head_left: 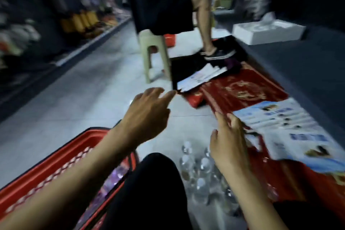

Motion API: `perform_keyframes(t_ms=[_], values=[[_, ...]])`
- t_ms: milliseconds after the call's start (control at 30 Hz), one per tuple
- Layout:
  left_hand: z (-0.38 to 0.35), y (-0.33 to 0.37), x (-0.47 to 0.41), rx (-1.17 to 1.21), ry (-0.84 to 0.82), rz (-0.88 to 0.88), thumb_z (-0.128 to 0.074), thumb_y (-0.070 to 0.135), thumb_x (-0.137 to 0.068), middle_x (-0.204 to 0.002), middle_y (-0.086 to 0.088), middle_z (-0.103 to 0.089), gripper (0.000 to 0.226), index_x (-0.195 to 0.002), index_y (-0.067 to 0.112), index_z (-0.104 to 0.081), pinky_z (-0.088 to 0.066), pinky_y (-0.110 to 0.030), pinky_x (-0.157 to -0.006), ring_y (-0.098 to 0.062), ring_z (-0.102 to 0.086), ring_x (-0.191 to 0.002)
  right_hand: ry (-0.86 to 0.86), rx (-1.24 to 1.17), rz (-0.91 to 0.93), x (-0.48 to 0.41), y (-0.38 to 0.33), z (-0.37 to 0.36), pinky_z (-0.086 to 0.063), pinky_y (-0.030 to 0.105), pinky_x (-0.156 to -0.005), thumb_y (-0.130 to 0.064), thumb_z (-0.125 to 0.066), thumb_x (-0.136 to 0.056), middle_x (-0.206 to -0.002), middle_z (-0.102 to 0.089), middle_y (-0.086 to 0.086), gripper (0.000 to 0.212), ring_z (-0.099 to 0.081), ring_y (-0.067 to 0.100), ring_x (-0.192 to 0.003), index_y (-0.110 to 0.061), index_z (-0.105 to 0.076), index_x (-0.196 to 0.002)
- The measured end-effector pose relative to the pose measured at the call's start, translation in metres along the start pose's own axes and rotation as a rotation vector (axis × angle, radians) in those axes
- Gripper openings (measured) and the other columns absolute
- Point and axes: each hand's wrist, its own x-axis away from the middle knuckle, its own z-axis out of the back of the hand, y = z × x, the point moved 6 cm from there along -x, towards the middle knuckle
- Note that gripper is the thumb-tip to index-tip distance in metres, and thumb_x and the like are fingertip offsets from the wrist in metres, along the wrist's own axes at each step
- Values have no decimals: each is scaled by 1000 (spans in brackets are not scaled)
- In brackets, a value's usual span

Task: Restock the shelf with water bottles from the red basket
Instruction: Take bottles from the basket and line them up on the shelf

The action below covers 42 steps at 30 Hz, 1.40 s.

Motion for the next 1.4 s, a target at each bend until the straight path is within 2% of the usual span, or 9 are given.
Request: perform_keyframes(t_ms=[300, 533, 633, 733, 900, 1033, 1200, 1300, 1400], values=[[-13, -192, 236, -103, -435, 735, -46, 35, -95, -137, -3, -51, 50, -144, 32, -35, -50, -40, -92, -25, -55, -118, -268, -177, 401, 34, -142, -61, -39, 23, -91, -4, -43, -98, -137, -43, 3, 36, -53, 20, -119, -13, -58, -129], [-103, -245, 360, 197, -647, 1013, -51, 26, -95, -141, -8, -52, 53, -145, 17, -39, -42, -30, -100, -20, -52, -125, -466, -201, 649, 66, -281, -111, -45, 21, -72, -16, -38, -101, -124, -50, 2, 32, -51, 12, -90, -18, -56, -129], [-141, -259, 379, 433, -634, 1144, -56, 28, -96, -131, -9, -60, 42, -135, 16, -49, -44, -21, -82, -12, -58, -98, -604, -118, 703, 85, -328, -162, -43, 24, -69, -12, -42, -99, -121, -51, 6, 32, -55, 17, -88, -15, -57, -127], [-184, -263, 406, 771, -566, 1374, -62, 19, -91, -88, -4, -63, 6, -95, 15, -58, -40, -17, -56, -11, -50, -68, -772, -65, 676, 113, -362, -228, -52, 32, -79, -8, -47, -94, -119, -59, 11, 28, -61, 27, -94, -7, -63, -118], [-237, -266, 451, 1088, -305, 1724, -49, -11, -85, -68, -12, -52, 22, -71, 5, -58, -33, -24, -54, -15, -44, -54, -1091, 32, 500, 177, -371, -337, -49, 29, -83, -6, -49, -91, -119, -66, 13, 29, -64, 30, -106, -4, -66, -115], [-254, -259, 449, 1260, -74, 1943, -55, 2, -93, -84, -13, -61, 5, -97, 3, -58, -44, -21, -58, -21, -58, -72, -1269, 167, 344, 227, -336, -402, -47, 29, -84, -11, -53, -95, -130, -60, 13, 34, -59, 29, -116, -6, -57, -129], [-278, -259, 460, 1281, 53, 2197, -51, 10, -95, -82, -20, -63, 16, -89, -2, -61, -49, -35, -62, -28, -62, -76, -1357, 182, 116, 271, -283, -453, -44, 20, -66, -11, -45, -99, -132, -55, 10, 43, -60, 21, -105, -9, -40, -142], [-291, -258, 469, 1250, -21, 2244, -54, 22, -91, -91, -24, -71, 24, -94, 1, -66, -57, -43, -79, -36, -69, -87, -1339, 312, 47, 264, -253, -469, -48, 27, -88, -13, -49, -96, -144, -46, 16, 57, -52, 29, -127, -4, -27, -149], [-299, -257, 477, 1222, -119, 2254, -57, 29, -87, -88, -19, -71, 30, -96, 3, -67, -57, -39, -74, -33, -68, -82, -1396, 401, 18, 253, -238, -482, -43, 29, -100, -12, -45, -98, -152, -36, 21, 73, -43, 31, -135, 4, 0, -152]])
